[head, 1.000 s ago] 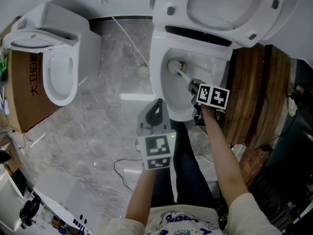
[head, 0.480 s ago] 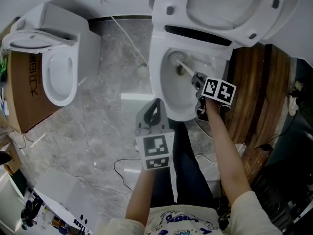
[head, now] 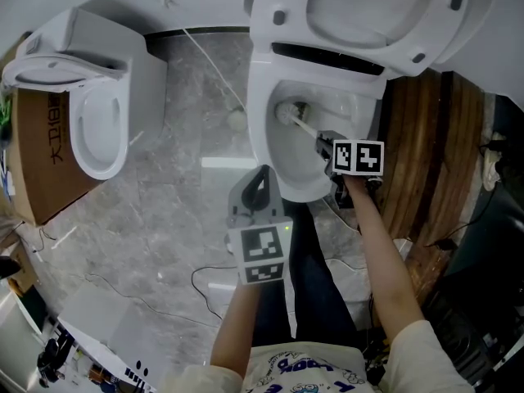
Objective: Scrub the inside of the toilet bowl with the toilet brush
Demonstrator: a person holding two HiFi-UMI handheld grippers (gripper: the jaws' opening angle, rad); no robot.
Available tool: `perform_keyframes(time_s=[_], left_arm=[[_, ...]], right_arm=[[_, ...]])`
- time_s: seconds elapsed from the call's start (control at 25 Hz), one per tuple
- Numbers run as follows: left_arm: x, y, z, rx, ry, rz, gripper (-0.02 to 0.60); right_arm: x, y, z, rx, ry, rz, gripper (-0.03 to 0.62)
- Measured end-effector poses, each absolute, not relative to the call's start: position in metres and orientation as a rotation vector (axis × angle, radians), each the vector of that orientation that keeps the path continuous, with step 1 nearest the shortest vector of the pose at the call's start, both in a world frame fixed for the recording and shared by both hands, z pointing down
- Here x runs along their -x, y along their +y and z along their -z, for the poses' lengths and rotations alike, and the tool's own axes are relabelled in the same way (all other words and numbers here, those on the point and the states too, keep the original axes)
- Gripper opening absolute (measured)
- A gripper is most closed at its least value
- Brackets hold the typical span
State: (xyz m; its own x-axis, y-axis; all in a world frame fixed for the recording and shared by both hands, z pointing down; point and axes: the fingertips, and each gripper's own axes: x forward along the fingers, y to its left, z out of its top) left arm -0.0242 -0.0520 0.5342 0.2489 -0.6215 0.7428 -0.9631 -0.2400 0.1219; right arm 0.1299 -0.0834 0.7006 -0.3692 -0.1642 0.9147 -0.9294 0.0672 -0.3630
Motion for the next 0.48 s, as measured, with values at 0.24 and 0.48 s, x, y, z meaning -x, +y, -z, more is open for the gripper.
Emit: perform_keyframes(time_s=[0.24,0.48], left_arm=[[0.023,-0.050,-0.533,-1.947,-1.436,-0.768,0.002],[0.023,-0.051,-0.532,-1.950,-1.441,-0.764,0.002]], right_arm=[[-0.133,-0.062,-0.705,-0.850,-1.608,-1.158,0.161],[-0.144,-0.054,-0.705,-0.650,-1.576,-0.974,0.161]])
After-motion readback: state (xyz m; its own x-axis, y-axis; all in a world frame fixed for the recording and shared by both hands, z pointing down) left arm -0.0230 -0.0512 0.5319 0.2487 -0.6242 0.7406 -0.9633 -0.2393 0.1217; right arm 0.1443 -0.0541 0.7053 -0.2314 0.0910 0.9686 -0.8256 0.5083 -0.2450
